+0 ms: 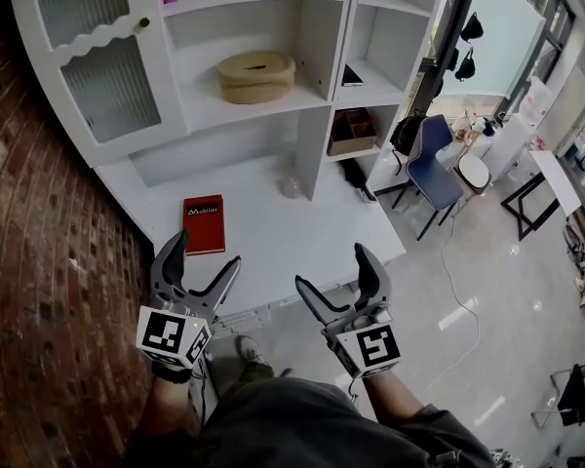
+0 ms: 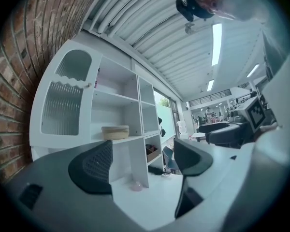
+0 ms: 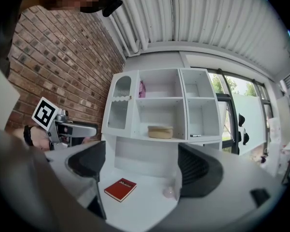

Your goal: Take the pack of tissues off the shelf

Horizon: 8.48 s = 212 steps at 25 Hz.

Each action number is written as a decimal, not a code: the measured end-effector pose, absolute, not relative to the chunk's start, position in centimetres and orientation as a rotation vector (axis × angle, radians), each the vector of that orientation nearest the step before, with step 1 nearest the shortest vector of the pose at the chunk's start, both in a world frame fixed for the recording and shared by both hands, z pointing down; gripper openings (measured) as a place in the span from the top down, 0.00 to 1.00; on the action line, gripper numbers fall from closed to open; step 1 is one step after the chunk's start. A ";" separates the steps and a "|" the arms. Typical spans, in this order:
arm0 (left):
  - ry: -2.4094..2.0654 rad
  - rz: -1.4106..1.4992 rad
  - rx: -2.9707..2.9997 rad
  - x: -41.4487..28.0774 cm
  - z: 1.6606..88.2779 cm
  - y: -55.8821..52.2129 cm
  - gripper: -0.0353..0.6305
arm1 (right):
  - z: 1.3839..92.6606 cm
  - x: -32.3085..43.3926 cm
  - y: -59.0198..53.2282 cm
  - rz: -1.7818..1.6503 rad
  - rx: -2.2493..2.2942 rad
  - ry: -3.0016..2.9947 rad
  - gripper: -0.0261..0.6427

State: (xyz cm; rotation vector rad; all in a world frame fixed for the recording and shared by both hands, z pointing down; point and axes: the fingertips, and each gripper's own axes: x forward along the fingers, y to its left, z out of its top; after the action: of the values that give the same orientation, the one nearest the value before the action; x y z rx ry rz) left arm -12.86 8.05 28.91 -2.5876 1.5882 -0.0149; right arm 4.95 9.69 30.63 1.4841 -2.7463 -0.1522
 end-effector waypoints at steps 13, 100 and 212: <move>1.515 0.024 -2.641 -15.7 28.8 -2.4 0.36 | 30.0 1.2 0.4 -0.161 1.537 -2.702 0.27; 1.769 -0.680 -2.658 -14.5 29.5 -38.5 0.27 | 28.2 -4.5 -40.7 -0.037 0.935 -2.642 0.34; 1.233 -1.175 -2.958 -6.0 81.6 -20.1 0.26 | 80.1 8.1 -18.6 0.370 1.238 -2.232 0.33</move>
State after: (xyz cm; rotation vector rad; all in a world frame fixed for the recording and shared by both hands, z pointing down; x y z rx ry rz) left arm -5.97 -20.07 81.57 -2.9582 1.2330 -1.1753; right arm 8.12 -18.57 80.15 1.2381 -2.2322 0.3698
